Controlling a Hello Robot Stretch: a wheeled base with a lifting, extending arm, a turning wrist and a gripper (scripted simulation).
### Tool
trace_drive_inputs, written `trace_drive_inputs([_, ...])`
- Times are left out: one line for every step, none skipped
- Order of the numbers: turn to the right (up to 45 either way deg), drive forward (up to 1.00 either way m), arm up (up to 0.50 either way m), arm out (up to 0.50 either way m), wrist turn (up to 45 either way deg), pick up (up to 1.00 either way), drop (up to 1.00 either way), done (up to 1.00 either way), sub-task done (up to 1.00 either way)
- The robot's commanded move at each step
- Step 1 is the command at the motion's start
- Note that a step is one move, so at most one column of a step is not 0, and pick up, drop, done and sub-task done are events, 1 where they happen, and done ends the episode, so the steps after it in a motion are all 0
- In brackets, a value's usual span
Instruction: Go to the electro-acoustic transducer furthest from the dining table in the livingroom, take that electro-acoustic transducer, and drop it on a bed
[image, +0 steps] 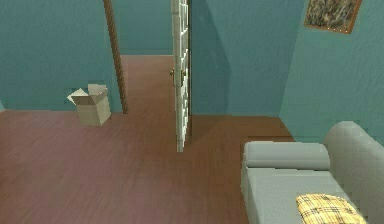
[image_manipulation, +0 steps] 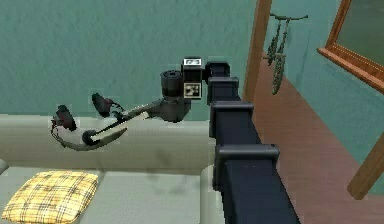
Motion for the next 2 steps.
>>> trace_drive_inputs([0.0, 0.0, 0.0, 0.0, -45.0, 0.0, 0.0, 0.0, 0.0])
trace_drive_inputs([0.0, 0.0, 0.0, 0.0, -15.0, 0.0, 0.0, 0.0, 0.0])
